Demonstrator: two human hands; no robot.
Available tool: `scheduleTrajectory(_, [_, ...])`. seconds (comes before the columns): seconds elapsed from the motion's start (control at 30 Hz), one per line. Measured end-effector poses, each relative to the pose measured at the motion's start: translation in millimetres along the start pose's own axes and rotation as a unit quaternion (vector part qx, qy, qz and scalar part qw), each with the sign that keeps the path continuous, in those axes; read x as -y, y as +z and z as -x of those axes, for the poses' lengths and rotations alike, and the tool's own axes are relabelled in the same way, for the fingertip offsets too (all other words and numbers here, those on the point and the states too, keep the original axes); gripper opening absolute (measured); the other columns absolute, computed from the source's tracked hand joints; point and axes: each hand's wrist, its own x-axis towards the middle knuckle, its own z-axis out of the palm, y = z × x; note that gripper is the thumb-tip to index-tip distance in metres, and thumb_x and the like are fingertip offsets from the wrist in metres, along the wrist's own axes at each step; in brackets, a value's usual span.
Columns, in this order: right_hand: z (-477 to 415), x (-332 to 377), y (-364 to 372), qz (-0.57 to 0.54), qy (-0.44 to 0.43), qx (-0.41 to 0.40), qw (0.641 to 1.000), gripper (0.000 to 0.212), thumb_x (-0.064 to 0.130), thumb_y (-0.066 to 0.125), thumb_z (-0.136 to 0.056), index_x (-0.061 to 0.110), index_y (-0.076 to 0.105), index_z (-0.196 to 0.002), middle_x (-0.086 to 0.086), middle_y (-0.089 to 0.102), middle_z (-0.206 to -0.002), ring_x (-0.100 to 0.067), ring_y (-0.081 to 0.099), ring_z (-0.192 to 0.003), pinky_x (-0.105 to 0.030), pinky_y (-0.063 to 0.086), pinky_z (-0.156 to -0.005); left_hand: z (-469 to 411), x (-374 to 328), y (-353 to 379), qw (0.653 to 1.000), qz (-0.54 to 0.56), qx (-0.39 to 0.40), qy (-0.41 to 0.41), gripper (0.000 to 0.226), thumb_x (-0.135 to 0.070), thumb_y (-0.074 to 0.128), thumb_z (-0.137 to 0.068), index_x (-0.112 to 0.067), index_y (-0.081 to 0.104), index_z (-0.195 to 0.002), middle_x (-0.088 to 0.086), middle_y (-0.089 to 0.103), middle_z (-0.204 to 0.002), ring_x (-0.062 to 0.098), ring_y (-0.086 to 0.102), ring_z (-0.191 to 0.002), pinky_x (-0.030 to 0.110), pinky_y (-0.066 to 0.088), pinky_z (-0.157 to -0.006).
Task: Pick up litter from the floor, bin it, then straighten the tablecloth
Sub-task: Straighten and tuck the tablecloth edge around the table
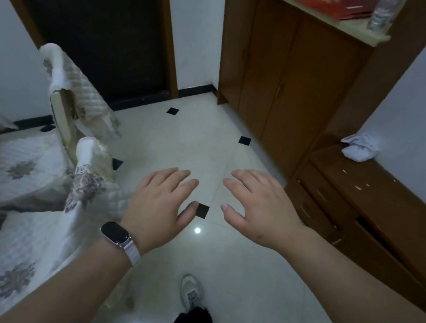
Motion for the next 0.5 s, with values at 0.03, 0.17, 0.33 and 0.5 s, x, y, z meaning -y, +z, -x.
scheduleTrajectory(0.03, [-13.7,-4.5,3.5,0.001,-0.006,-0.002,1.0,0.049,0.047,0.051,-0.091,0.017,0.058,-0.128,-0.005,0.056,-0.132,-0.026,0.049,-0.122,-0.036,0.033,-0.103,-9.8,8.7,8.3,1.0,0.002,-0.003,-0.006,0.039,-0.038,0.056,-0.086,-0.015,0.066,-0.116,0.007,0.063,-0.125,0.03,0.056,-0.117,0.043,0.042,-0.095])
scheduleTrajectory(0.17, [-78.5,-24.7,13.9,0.015,-0.02,0.015,1.0,0.048,0.046,0.053,-0.09,0.017,0.059,-0.128,-0.006,0.056,-0.133,-0.026,0.049,-0.123,-0.037,0.034,-0.104,-52.0,47.5,39.5,0.999,0.017,-0.013,-0.029,0.039,-0.038,0.054,-0.085,-0.014,0.067,-0.114,0.008,0.065,-0.122,0.031,0.058,-0.115,0.043,0.044,-0.093])
scheduleTrajectory(0.33, [-173.1,-34.6,20.4,0.032,-0.061,0.041,0.997,0.051,0.051,0.044,-0.092,0.022,0.054,-0.133,-0.001,0.051,-0.139,-0.021,0.044,-0.127,-0.034,0.029,-0.107,-97.5,108.6,62.0,0.997,0.026,-0.02,-0.075,0.039,-0.038,0.055,-0.085,-0.015,0.067,-0.114,0.007,0.064,-0.122,0.03,0.058,-0.116,0.042,0.044,-0.093])
scheduleTrajectory(0.5, [-250.6,-18.1,34.8,0.015,-0.121,0.03,0.992,0.05,0.049,0.047,-0.092,0.019,0.056,-0.131,-0.003,0.053,-0.137,-0.022,0.046,-0.126,-0.034,0.029,-0.106,-115.7,161.0,65.3,0.993,0.003,-0.02,-0.117,0.037,-0.037,0.057,-0.085,-0.015,0.066,-0.113,0.007,0.064,-0.122,0.03,0.058,-0.114,0.042,0.045,-0.091])
